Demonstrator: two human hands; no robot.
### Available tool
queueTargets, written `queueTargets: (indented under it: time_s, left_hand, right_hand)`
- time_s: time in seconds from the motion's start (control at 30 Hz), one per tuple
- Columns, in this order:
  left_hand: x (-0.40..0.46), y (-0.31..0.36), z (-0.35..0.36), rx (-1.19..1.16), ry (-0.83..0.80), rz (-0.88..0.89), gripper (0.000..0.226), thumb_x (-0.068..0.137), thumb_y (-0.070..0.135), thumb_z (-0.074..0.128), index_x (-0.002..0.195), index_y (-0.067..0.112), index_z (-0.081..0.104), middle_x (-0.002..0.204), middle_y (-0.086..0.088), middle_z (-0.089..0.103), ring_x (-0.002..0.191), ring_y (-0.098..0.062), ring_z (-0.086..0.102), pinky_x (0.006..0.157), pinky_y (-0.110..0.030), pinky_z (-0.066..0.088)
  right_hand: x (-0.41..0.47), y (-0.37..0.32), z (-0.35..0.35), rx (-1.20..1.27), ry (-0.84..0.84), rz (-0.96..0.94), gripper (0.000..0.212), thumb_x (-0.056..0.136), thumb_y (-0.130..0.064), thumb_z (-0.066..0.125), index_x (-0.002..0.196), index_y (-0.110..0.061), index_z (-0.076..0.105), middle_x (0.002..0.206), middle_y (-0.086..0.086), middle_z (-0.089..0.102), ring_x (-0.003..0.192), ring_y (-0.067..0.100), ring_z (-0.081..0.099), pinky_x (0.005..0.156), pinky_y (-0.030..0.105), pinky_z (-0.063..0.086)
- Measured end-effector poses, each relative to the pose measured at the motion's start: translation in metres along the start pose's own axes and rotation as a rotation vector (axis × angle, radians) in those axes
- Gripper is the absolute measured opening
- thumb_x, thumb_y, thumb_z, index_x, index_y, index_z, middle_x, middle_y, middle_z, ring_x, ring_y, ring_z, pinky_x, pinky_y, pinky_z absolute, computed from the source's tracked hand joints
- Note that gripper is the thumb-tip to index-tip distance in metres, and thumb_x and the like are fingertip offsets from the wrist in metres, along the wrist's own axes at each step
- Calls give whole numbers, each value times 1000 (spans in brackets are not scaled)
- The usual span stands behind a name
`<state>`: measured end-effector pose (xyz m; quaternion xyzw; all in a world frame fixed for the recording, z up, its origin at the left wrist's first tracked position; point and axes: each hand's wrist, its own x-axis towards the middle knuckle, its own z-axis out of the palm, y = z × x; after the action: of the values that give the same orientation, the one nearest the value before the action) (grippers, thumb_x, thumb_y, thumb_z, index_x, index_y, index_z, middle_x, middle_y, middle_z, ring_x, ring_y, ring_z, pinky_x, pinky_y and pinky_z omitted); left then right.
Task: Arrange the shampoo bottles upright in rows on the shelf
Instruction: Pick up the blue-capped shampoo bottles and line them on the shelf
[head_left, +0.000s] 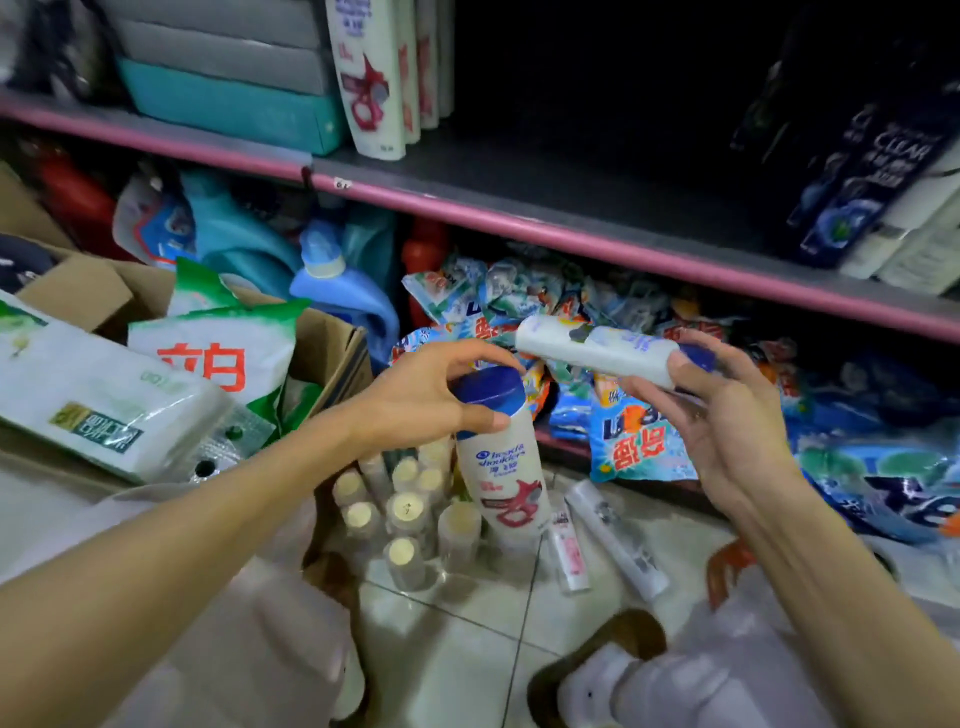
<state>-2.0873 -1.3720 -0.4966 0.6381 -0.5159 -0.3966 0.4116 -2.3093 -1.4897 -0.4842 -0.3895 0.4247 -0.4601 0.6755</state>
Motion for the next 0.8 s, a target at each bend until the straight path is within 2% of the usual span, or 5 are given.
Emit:
queueTargets:
  time_s: [0.23, 0.37, 0.5, 0.67, 0.8]
  left_hand:
    - [15, 71, -37, 18, 103, 204, 42, 73, 5, 79, 104, 31, 67, 103, 12, 72, 98, -5, 67, 88, -27, 53]
    - [17, 98, -54, -55, 183, 239, 36, 74, 14, 79, 104, 32, 68, 102, 10, 73, 97, -10, 68, 88, -34, 55]
    - [16, 111, -60, -169, 249, 274, 35, 75, 17, 78, 105, 31, 69, 102, 10, 73, 94, -8, 69, 77, -20, 54]
    - [15, 119, -57, -227, 268, 308, 31, 77, 17, 77, 104, 32, 70, 100, 9, 73, 91, -8, 69, 73, -17, 53]
    - [15, 127, -56, -225, 265, 342, 26, 78, 18, 76, 99, 32, 70, 96, 8, 73, 87, -8, 70, 68, -16, 52]
  right_hand:
    - [22, -72, 32, 230, 28, -222, 23, 93, 5, 50, 107, -12, 54, 127, 20, 50, 89, 39, 70, 78, 35, 59]
    - [49, -83, 46, 111, 169, -269, 30, 93, 1, 52, 120, -12, 48, 131, 19, 45, 71, 25, 72, 79, 34, 60]
    - [80, -79, 52, -23, 223, -320, 39, 95, -4, 53, 131, -14, 44, 141, 18, 35, 70, 19, 68, 77, 29, 59]
    - [110, -79, 43, -579, 185, -324, 65, 92, -8, 57, 149, -14, 25, 147, 17, 34, 112, 31, 58, 94, 26, 42]
    - [93, -92, 53, -886, 100, -392, 60, 90, -17, 60, 144, -15, 35, 140, 17, 43, 89, 26, 61, 70, 32, 52]
